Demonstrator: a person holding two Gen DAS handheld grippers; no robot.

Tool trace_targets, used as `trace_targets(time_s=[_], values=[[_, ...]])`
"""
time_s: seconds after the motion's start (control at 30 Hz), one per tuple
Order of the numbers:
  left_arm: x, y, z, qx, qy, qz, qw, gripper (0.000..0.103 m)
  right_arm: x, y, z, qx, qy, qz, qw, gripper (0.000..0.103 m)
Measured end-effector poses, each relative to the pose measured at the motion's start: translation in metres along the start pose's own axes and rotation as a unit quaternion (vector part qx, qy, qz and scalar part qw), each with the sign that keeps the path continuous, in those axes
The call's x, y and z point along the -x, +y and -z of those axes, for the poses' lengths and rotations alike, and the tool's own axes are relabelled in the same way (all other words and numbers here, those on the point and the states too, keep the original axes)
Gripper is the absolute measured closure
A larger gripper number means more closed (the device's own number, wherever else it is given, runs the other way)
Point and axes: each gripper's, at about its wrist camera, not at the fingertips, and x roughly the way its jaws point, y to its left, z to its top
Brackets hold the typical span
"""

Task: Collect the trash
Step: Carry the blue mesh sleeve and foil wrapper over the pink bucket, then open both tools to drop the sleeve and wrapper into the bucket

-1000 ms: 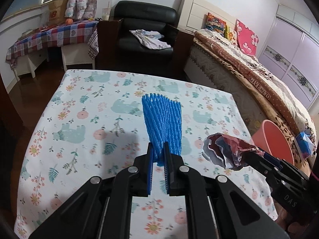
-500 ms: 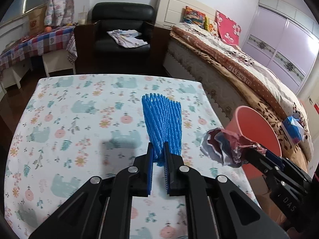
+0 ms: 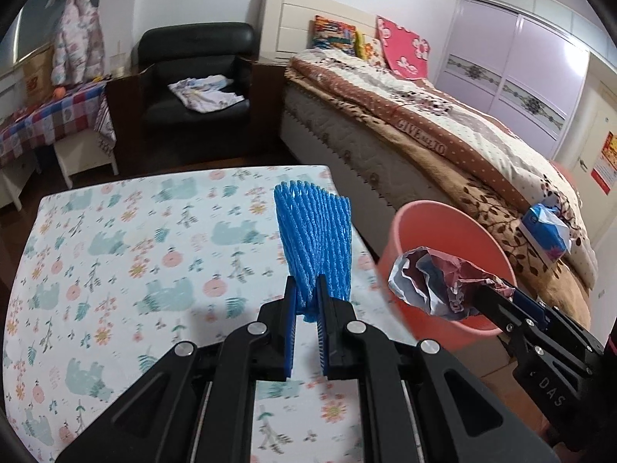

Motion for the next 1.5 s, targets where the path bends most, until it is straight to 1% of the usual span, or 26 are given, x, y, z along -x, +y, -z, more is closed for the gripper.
trace_targets(time_s=[0.13,0.37,0.7,1.23,1.5], values=[[-0.003,-0.020,-0.003,-0.016,-0.001,0.010,0.9998,0.094,0.006,-0.018,-0.001,-0.014,-0.009,0.021,1.000,0.074],[-0.014,-0.052,-0.007,-0.040,0.002,0.025,0.9989,0.094,0.011,-0.045,0.001,-0.036,-0.011,0.046,0.998,0.074],[-0.026,-0.087,-0.009,-0.067,0.007,0.042,0.9969,0.094,0.013,-0.070,0.002,-0.052,-0.012,0.073,0.996,0.074],[-0.057,-0.121,-0.009,-0.093,0.034,0.064,0.9930,0.094,0.006,-0.091,0.007,-0.057,0.000,0.103,0.993,0.074],[-0.071,-0.129,-0.007,-0.098,0.050,0.070,0.9915,0.094,0.001,-0.096,0.009,-0.059,0.005,0.109,0.992,0.074]])
